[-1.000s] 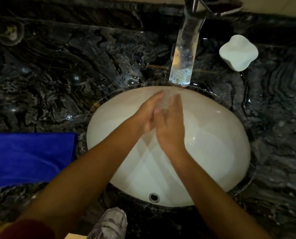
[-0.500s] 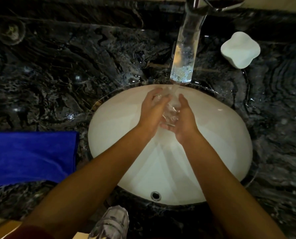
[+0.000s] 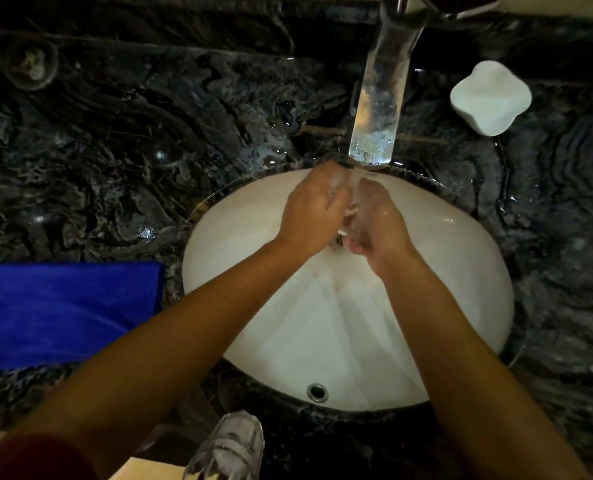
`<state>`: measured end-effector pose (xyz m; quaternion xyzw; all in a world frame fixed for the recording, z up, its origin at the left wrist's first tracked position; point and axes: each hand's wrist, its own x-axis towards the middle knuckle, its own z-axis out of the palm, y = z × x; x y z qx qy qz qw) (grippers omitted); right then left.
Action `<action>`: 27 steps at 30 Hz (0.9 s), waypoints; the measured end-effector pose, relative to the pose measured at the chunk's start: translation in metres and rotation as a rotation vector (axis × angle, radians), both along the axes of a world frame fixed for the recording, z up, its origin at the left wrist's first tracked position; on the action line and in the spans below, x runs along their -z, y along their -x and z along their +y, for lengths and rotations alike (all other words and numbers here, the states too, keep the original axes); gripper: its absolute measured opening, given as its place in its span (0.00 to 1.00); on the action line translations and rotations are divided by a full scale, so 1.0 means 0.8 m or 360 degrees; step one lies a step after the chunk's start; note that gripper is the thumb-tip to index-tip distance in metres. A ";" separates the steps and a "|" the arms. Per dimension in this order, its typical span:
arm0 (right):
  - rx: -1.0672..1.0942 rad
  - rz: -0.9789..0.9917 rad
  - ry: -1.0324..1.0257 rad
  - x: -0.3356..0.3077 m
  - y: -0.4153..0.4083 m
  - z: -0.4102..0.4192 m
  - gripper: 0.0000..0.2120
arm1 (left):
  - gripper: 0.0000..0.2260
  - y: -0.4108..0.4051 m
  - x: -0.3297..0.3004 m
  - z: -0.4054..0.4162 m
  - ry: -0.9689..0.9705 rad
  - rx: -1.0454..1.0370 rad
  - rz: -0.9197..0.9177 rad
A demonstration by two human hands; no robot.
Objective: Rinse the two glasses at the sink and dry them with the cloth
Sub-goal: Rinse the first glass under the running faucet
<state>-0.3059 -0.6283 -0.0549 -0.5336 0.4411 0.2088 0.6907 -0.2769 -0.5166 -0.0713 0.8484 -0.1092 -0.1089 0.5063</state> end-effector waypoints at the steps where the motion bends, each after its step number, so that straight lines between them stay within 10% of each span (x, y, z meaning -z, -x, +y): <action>1: -0.0006 -0.0001 0.0144 -0.003 0.002 0.001 0.13 | 0.17 -0.001 -0.003 -0.002 -0.0013 -0.0046 0.0105; 10: -0.0635 -0.1035 0.1482 0.006 0.033 -0.015 0.18 | 0.20 -0.027 -0.003 0.019 0.0639 0.0013 0.1952; 23: 0.0436 -0.0463 0.0605 -0.002 0.040 0.013 0.13 | 0.10 0.004 -0.006 0.003 0.0308 -0.0296 0.0947; 27: -0.0048 -0.0499 0.0155 -0.019 0.030 0.002 0.06 | 0.15 -0.004 -0.004 0.006 0.0351 -0.0320 0.1234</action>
